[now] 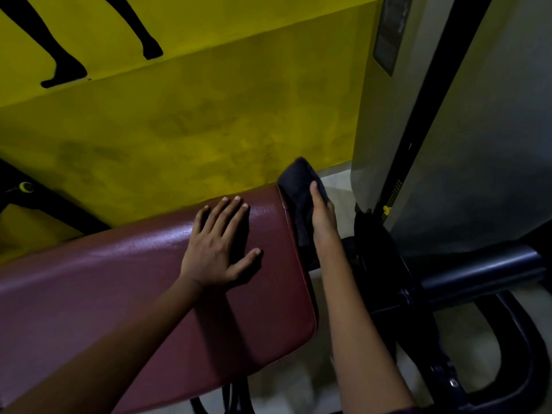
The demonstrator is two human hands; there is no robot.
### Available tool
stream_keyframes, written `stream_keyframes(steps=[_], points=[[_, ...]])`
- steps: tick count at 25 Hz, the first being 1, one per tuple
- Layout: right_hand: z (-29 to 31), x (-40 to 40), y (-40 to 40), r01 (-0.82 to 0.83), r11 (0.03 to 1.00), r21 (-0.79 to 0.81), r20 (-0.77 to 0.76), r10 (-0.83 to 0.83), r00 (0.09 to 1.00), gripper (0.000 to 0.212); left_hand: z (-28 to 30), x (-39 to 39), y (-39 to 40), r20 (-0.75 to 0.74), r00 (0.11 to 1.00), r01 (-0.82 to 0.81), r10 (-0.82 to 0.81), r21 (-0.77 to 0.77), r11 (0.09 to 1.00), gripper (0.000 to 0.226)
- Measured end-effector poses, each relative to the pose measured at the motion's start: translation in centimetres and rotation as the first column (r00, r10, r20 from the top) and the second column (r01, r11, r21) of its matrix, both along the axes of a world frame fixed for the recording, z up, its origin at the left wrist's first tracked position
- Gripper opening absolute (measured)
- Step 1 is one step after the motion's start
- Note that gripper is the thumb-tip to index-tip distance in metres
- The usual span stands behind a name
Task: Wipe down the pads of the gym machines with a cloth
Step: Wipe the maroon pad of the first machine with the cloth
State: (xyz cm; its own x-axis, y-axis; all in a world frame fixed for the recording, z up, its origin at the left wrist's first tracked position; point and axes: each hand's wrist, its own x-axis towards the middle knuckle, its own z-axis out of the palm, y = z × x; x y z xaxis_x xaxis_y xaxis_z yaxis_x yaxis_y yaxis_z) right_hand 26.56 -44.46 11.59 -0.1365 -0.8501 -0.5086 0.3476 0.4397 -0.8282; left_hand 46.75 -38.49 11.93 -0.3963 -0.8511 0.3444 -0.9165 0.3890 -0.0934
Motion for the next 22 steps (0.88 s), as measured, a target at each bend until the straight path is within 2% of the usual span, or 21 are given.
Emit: stream_keyframes(steps=[1,4,5,7,9,11,13,16,19,21,22], points=[[0.4,-0.1,0.3,-0.025,0.997,-0.067,-0.011,0.024,1.000,0.056,0.0,0.0,0.0,-0.003,1.000,0.003,-0.003,0.002,1.000,0.079],[1.6,-0.4,2.7,-0.037,0.984,-0.175,-0.052,0.028,0.998,0.020,0.0,0.0,0.0,-0.005,1.000,0.000,0.000,0.032,0.999,0.078],[1.1,-0.5,3.8,-0.035,0.982,-0.184,-0.083,0.020,0.996,0.019,0.1,0.0,0.1,-0.010,1.000,0.000,0.001,0.044,0.999,0.077],[-0.1,-0.4,6.6,-0.048,0.981,-0.185,-0.213,0.008,0.977,0.037,0.2,0.0,0.2,-0.025,1.000,0.002,-0.001,0.063,0.998,0.075],[-1.3,-0.2,10.0,-0.073,0.977,-0.203,-0.379,-0.010,0.925,0.043,0.3,0.1,0.1,-0.030,1.000,0.001,0.001,0.076,0.997,0.073],[-3.0,-0.1,14.1,-0.111,0.984,-0.139,-0.600,0.005,0.800,0.047,0.2,0.0,0.2,-0.033,0.999,-0.007,0.010,0.088,0.996,0.073],[-4.4,0.2,18.2,-0.081,0.995,-0.053,-0.731,0.017,0.682,0.052,0.1,-0.1,0.3,-0.042,0.999,-0.009,0.013,0.106,0.994,0.074],[-4.3,1.0,20.8,0.061,0.997,-0.046,-0.752,-0.075,0.655,0.052,0.4,0.2,0.5,-0.081,0.996,0.037,-0.027,0.126,0.991,0.076],[-0.5,1.9,19.3,0.183,0.950,-0.253,-0.733,-0.312,0.604,0.045,0.6,0.9,2.1,-0.236,0.970,0.087,-0.058,0.114,0.990,0.074],[1.6,3.1,17.3,0.094,0.931,-0.352,-0.720,-0.334,0.608,0.045,-0.4,2.9,5.0,-0.266,0.964,0.007,0.006,0.047,0.999,0.071],[2.0,4.2,16.3,-0.035,0.943,-0.331,-0.750,-0.241,0.616,0.050,-1.3,4.6,6.7,-0.255,0.965,-0.051,0.054,0.018,0.999,0.070]])
